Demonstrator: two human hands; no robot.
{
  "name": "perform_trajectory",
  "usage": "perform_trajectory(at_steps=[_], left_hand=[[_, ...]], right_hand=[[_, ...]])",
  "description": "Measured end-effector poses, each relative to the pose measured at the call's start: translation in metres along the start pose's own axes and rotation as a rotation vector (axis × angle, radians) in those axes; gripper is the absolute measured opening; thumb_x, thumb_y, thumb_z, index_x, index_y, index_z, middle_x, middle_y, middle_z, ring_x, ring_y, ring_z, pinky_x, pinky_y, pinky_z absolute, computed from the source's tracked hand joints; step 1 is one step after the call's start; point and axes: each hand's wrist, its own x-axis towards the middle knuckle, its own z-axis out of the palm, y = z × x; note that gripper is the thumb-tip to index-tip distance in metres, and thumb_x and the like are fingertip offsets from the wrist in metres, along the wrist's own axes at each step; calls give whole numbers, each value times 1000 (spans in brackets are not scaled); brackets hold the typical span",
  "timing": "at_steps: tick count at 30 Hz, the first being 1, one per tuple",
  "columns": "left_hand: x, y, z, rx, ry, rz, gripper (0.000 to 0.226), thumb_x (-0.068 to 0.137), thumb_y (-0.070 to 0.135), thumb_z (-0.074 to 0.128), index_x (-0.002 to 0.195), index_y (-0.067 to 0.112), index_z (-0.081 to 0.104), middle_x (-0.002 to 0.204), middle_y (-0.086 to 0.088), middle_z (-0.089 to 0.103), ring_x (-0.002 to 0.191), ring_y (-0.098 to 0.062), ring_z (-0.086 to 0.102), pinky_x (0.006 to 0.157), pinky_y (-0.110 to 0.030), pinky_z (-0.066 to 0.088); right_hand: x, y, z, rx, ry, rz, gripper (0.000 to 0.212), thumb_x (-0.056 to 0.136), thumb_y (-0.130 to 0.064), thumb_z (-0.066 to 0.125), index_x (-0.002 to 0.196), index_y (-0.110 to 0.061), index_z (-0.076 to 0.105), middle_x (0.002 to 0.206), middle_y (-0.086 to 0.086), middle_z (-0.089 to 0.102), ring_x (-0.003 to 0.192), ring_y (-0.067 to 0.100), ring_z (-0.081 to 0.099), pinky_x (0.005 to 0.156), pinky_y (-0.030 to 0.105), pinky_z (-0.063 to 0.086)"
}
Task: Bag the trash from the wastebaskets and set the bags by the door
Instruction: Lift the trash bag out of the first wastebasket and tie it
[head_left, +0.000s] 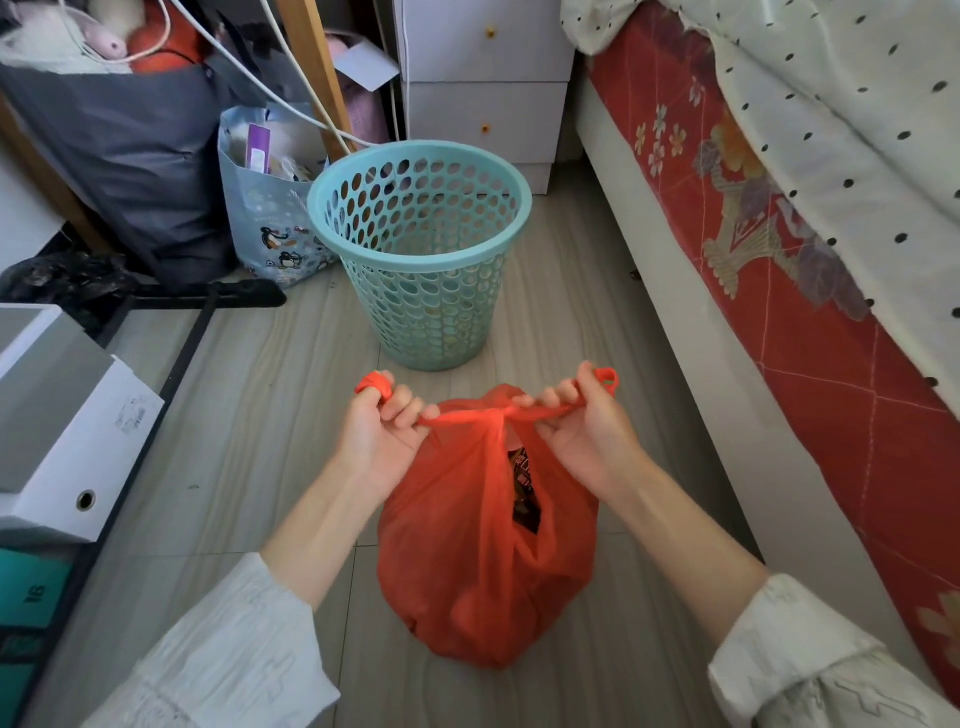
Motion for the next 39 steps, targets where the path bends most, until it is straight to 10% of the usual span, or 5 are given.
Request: perform_trajectory(at_steps=[6, 18, 28, 34, 39], left_hand=[[8, 10, -33, 211, 291, 82, 27, 72, -4, 21, 57, 17, 29, 28, 9, 17, 25, -7, 15, 34, -10, 18], [16, 19, -101, 249, 668, 144, 26, 80, 0, 22, 61, 17, 26, 23, 10, 18, 21, -8, 14, 39, -2, 15], [22, 31, -89, 125, 406, 51, 20, 67, -1, 31, 62, 18, 30, 30, 5, 30, 35, -13, 30, 59, -28, 37], [12, 13, -76, -28, 246, -79, 33, 94, 31, 21, 113, 16, 44, 99, -10, 56, 98, -30, 56, 88, -51, 41], [1, -4, -61, -102, 114, -136, 64, 77, 17, 36, 140, 12, 26, 138, -17, 42, 127, -36, 42, 102, -53, 33]], right_hand=[[11, -3, -29, -76, 283, -18, 52, 100, -36, 25, 51, -18, 22, 27, -7, 16, 22, 9, 16, 34, 15, 30], [17, -3, -83, -487, 624, -102, 46, 98, -33, 32, 57, -14, 32, 31, -1, 28, 17, 7, 21, 29, 12, 29], [16, -1, -81, -453, 506, -113, 50, 98, -36, 29, 53, -14, 31, 24, -6, 27, 20, 8, 26, 40, 21, 36], [12, 10, -73, -846, 527, -46, 58, 87, -63, 34, 75, -12, 58, 68, 6, 57, 54, 17, 47, 53, 27, 37], [12, 15, -75, -428, 477, 117, 35, 83, -45, 60, 103, -16, 56, 90, 8, 55, 73, 19, 55, 67, 28, 48]])
